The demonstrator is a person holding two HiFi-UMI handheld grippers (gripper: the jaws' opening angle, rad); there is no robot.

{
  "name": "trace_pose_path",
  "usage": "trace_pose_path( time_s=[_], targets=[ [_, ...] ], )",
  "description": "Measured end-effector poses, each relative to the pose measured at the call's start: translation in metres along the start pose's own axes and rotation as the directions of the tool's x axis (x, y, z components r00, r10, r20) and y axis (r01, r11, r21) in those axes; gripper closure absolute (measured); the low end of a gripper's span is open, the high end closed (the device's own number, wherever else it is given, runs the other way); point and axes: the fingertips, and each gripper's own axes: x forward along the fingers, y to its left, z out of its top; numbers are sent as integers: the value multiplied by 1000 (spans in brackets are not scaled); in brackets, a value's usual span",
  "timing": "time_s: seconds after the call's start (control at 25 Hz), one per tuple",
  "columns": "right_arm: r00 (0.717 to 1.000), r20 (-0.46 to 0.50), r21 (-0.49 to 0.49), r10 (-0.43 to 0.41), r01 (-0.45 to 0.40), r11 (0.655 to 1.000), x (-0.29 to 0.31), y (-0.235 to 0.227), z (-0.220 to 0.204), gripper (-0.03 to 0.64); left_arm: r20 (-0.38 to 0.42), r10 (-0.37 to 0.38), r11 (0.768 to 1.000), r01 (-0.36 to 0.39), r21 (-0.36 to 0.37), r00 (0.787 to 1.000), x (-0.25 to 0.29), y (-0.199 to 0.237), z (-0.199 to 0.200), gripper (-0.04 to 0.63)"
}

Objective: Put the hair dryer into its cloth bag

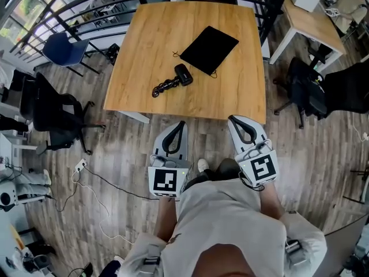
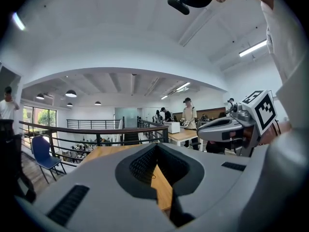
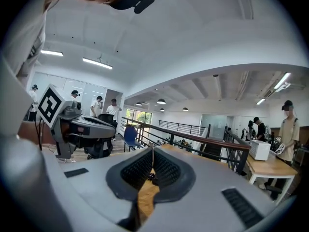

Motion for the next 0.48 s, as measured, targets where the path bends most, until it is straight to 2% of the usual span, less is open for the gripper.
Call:
trace_pose_path(
  time_s=[0.48],
  targets=[
    [999,-30,19,19,-18,1000,38,-21,-15,595,-43,-7,1000,7,-11,999,38,17,-15,575]
  ],
)
